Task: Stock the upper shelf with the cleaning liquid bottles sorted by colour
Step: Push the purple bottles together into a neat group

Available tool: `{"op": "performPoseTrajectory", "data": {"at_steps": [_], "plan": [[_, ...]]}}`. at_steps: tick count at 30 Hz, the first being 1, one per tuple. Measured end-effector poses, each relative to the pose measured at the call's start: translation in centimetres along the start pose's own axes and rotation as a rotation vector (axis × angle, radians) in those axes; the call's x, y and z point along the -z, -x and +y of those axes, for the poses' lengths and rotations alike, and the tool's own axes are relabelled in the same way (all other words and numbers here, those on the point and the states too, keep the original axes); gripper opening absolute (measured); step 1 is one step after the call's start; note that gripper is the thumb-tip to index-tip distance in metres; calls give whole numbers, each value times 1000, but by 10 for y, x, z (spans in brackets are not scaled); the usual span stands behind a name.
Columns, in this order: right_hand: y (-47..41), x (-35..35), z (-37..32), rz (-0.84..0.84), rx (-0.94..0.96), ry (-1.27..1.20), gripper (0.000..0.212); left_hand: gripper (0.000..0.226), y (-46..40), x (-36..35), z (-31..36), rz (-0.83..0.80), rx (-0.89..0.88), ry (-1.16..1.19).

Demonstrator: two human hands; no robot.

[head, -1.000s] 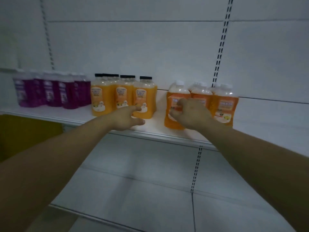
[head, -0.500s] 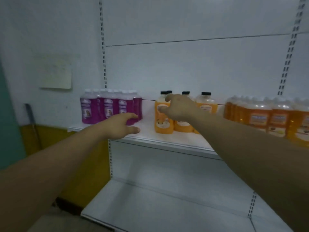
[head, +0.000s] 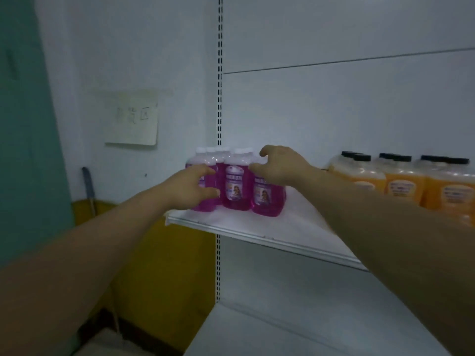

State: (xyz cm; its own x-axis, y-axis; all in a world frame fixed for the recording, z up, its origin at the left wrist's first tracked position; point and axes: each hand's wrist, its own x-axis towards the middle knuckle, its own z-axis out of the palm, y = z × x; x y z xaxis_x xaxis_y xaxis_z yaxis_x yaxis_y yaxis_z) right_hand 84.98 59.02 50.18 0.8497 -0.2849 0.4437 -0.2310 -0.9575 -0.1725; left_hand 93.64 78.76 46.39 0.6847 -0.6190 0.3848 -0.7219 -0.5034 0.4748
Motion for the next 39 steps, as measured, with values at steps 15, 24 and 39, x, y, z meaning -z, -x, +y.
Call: {"op": "performPoseTrajectory", "data": {"at_steps": [15,24,39], "plan": [[-128,-44,-17,77,-143,335,59,95,-133,4,-106,-25,42,406],[-159,-79,-55,43,-292,114,70,48,-162,-3,-143,-297,-207,673],[-168,-87,-67,-6,-366,178,65,81,-171,-27,-159,-255,-298,821]]}}
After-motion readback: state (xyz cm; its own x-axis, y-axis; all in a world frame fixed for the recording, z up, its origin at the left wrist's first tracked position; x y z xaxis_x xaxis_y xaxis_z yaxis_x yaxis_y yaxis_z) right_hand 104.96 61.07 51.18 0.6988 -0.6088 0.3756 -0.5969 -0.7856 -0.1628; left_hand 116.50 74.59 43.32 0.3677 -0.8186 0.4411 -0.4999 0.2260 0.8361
